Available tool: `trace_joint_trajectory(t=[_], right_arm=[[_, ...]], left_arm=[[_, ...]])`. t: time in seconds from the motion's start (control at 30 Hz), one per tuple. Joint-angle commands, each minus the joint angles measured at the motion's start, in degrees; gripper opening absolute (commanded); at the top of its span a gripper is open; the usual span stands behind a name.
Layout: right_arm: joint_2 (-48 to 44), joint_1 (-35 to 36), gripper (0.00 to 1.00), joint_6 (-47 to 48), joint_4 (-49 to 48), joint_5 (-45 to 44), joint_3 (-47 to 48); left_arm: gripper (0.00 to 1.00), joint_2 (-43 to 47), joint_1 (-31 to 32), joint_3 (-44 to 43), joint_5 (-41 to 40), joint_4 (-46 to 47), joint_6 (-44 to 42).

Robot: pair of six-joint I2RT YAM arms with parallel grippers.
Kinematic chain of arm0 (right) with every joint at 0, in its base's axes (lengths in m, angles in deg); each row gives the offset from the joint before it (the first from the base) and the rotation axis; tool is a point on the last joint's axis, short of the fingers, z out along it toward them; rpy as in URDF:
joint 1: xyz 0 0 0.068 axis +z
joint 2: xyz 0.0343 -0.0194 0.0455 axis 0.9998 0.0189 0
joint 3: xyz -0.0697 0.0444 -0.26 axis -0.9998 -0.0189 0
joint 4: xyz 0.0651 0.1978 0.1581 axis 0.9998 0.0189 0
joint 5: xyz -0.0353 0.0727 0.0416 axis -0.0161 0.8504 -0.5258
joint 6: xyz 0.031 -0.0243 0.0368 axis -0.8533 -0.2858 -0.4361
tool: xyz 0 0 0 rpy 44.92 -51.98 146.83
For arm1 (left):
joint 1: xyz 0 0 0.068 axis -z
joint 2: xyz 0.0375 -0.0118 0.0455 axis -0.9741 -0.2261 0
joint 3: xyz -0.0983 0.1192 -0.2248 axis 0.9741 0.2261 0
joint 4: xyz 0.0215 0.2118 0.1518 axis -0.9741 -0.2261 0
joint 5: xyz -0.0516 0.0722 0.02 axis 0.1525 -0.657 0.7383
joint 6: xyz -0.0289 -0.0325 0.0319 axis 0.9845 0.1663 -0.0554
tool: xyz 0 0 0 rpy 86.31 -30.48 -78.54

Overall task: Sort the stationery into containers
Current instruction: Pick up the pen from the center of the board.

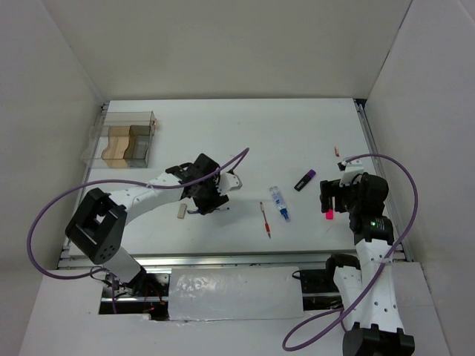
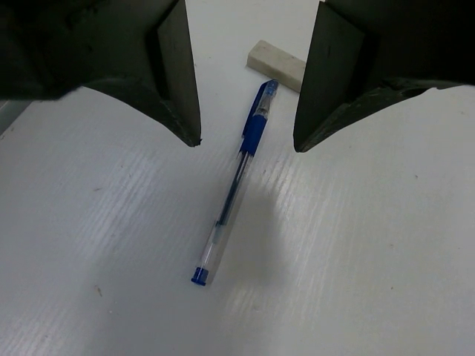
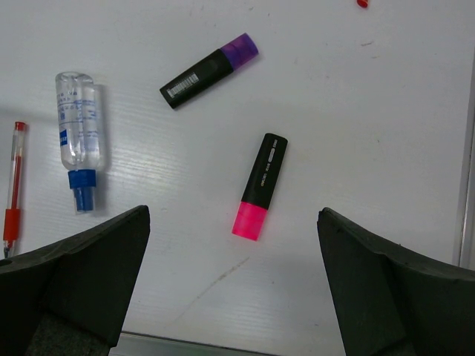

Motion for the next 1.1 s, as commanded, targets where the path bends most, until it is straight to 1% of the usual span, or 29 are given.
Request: trace_joint_trajectory(t=[0.0, 0.37, 0.5, 0.67, 0.7, 0.73, 0.8, 0.83, 0.9, 1.07], right_arm=[[0.2, -0.5, 1.0, 0.6, -1.1, 0.4, -0.1], [0.1, -0.5, 1.0, 0.5, -1.3, 0.3, -0.2], [0.1, -0.6, 1.0, 0.5, -1.3, 0.3, -0.2], [0.1, -0.6, 1.0, 0.6, -1.2, 0.4, -0.2], [0.2, -0.7, 1.0, 0.6, -1.4, 0.4, -0.2], [0.0, -0.7, 1.0, 0.6, -1.3, 0.4, -0.2], [0.0, -0.7, 1.0, 0.6, -1.3, 0.4, -0.2], [0.0, -0.7, 1.0, 0.6, -1.3, 0.4, -0.2], [-0.1, -0.7, 1.0, 0.6, -1.2, 0.5, -0.2], [-0.2, -0.8, 1.0, 0.6, -1.3, 0.5, -0.2]], left_arm=[[0.64, -1.7, 0.4, 0.1, -1.5, 2.4, -0.2], [0.55, -6.4, 3.0, -0.1, -4.5, 2.8, 0.8], [0.54, -7.5, 3.7, 0.0, -6.5, 2.6, 0.8], [0.51, -8.2, 4.5, 0.5, -6.9, 2.9, 0.9], [0.51, -8.3, 4.6, 0.6, -8.6, 2.8, 0.9], [0.47, -8.7, 4.6, 0.7, -9.1, 2.8, 0.8], [0.44, -9.2, 4.6, 0.4, -9.2, 2.2, 0.8], [0.41, -9.5, 4.6, 0.6, -9.2, 2.1, 0.8], [0.37, -9.9, 4.6, 0.6, -8.9, 1.7, 1.1], [0.17, -10.8, 4.5, -0.6, -7.7, 0.4, 2.0]])
